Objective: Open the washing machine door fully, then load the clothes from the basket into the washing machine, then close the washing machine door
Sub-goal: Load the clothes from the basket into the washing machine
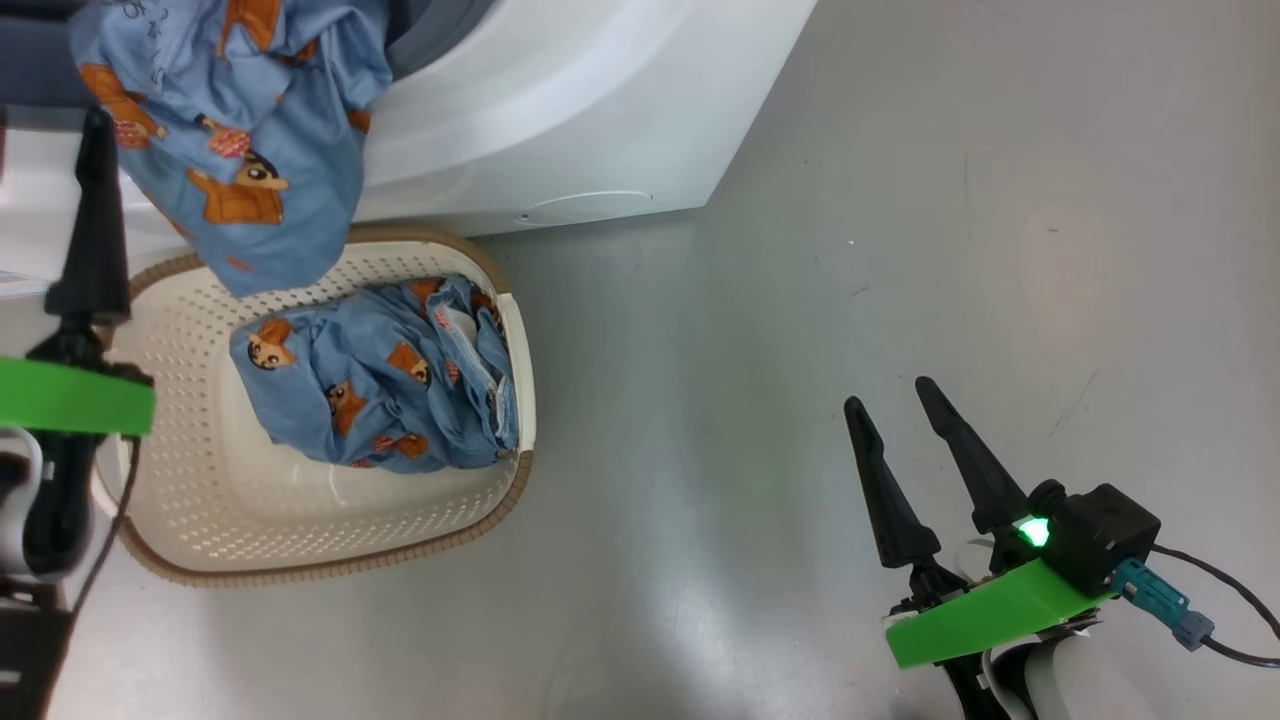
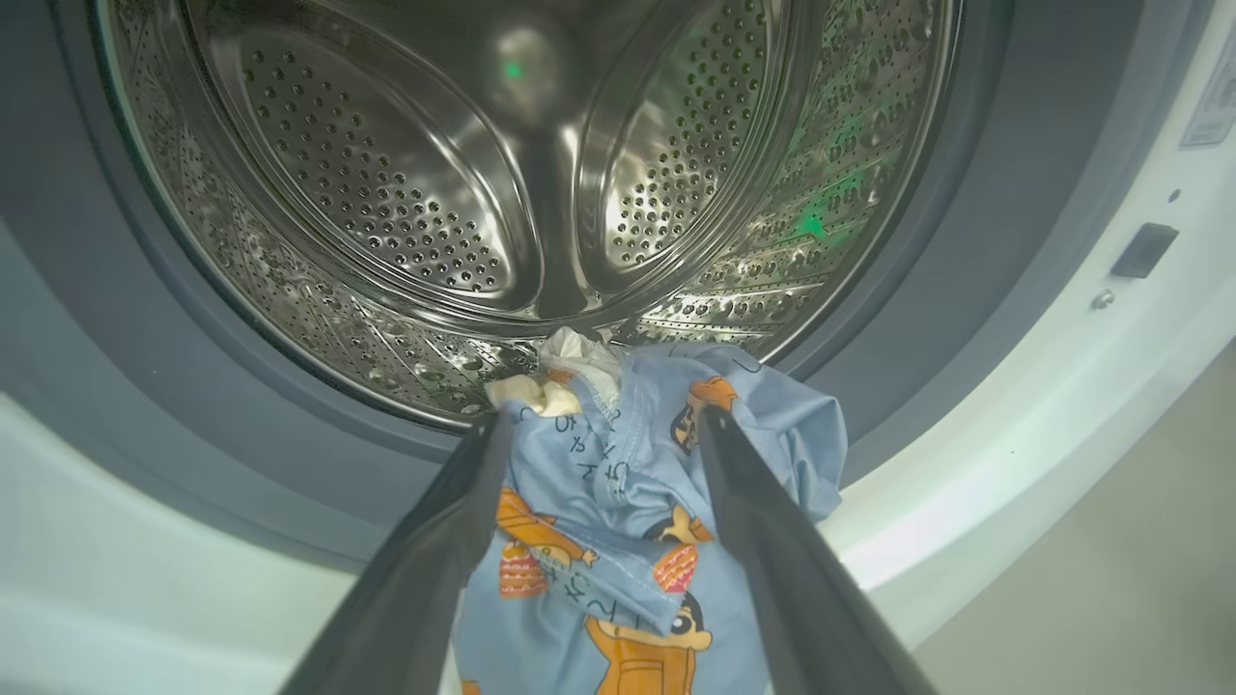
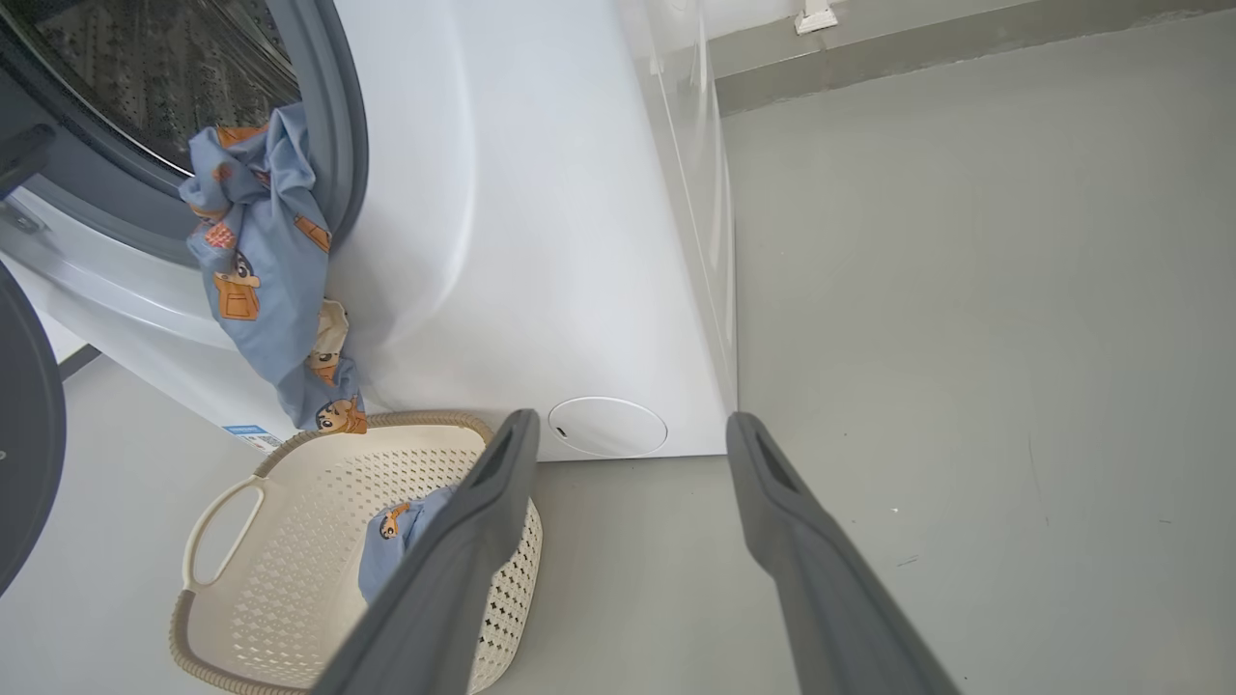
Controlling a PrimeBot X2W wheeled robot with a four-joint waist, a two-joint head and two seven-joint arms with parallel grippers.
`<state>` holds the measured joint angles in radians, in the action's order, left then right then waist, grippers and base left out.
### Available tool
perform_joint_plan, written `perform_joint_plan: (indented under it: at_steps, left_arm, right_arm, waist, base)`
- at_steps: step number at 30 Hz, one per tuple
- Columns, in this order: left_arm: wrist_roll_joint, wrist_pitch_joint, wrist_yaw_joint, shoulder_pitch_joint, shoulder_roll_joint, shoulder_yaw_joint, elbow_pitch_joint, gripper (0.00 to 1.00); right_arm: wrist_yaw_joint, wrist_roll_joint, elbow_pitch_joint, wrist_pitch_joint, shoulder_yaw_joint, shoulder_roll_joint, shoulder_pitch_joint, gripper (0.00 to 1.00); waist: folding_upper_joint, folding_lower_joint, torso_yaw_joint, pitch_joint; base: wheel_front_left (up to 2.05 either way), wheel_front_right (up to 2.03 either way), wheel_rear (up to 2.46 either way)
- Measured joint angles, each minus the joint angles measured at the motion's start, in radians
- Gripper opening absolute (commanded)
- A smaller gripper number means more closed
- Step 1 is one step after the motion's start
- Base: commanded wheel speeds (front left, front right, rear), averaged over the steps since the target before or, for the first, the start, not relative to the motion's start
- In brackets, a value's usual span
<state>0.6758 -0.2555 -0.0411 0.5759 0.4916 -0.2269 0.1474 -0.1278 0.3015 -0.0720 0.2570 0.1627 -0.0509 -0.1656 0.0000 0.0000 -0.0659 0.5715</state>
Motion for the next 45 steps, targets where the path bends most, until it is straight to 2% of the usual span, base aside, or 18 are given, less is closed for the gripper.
perform_joint_plan:
  at_steps: [15,24,35,45]
  left_arm:
    - [-0.078,0.000,-0.028,-0.146,-0.047,0.107,-0.064,1.00]
    - [-0.097,0.000,-0.052,-0.239,-0.095,0.163,-0.083,1.00]
    - [-0.123,0.000,-0.078,-0.270,-0.123,0.185,-0.087,1.00]
    - [-0.150,0.000,-0.082,-0.274,-0.129,0.192,-0.076,1.00]
  right_arm:
    - [0.000,0.000,-0.007,0.000,0.001,0.000,0.000,1.00]
    - [0.000,0.000,-0.010,0.000,-0.003,-0.001,0.000,1.00]
    - [0.000,-0.009,-0.020,0.000,-0.004,-0.001,0.000,1.00]
    - [0.000,-0.009,-0.023,0.000,-0.003,-0.001,0.000,1.00]
  waist:
    - [0.0000,0.0000,0.002,-0.007]
    - [0.0000,0.0000,0.007,-0.016]
    - [0.0000,0.0000,0.018,-0.034]
    - [0.0000,0.0000,0.012,-0.050]
  base:
    - [0.00,0.00,0.00]
    - [0.00,0.00,0.00]
    - [0.00,0.00,0.00]
    - [0.00,0.00,0.00]
